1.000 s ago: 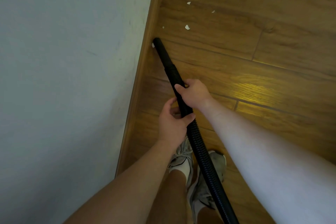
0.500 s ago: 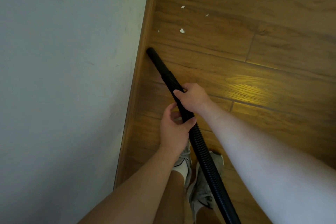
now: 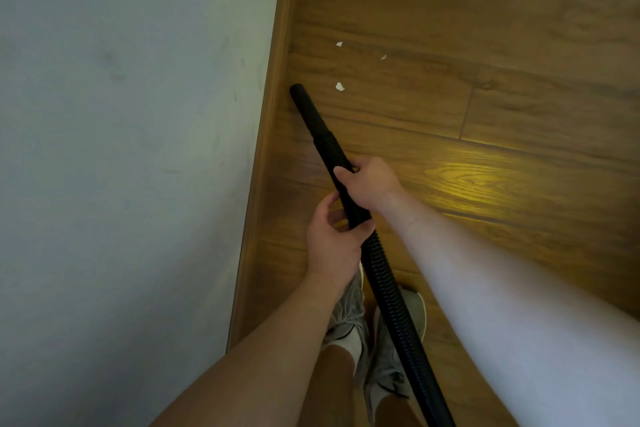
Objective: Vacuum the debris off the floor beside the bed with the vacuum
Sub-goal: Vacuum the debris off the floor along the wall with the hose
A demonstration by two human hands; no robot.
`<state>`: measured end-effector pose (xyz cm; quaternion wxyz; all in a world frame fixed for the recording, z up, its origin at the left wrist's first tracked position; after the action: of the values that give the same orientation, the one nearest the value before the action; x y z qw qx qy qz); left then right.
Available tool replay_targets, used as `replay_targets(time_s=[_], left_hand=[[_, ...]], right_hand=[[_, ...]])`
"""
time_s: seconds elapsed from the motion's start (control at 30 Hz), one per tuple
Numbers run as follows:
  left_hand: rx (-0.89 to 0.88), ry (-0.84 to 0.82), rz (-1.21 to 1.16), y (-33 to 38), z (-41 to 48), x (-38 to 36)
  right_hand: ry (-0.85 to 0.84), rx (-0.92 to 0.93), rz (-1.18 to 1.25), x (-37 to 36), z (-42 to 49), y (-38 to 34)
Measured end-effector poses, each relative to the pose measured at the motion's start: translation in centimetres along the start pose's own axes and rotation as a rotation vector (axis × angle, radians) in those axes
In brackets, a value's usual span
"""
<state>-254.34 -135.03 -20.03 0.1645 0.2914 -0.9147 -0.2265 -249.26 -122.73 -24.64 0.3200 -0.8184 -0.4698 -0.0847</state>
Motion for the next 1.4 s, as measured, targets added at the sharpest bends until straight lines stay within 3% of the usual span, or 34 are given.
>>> replay_targets(time_s=[1.0,1.4], left_hand=[[0.002,-0.11,0.121,4.0,-3.7,-14.1],[0.037,-0.03,0.079,4.6,-1.3,-11.7]], right_hand=[[0.15,-0.061,0.154,14.6,1.7,6.8],[0.049,-0.026,0.132,12.4,3.6,4.0]])
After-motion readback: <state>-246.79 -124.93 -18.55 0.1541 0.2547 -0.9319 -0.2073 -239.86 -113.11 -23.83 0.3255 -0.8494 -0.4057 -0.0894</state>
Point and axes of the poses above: each hand's wrist, its own z-axis towards the middle knuckle, its own x-axis out of the back of the hand, y = z × x, the point moved 8 cm from there along z, towards the middle knuckle, and after that the axes turned 7 degrees about y, right-handed, at the moved point
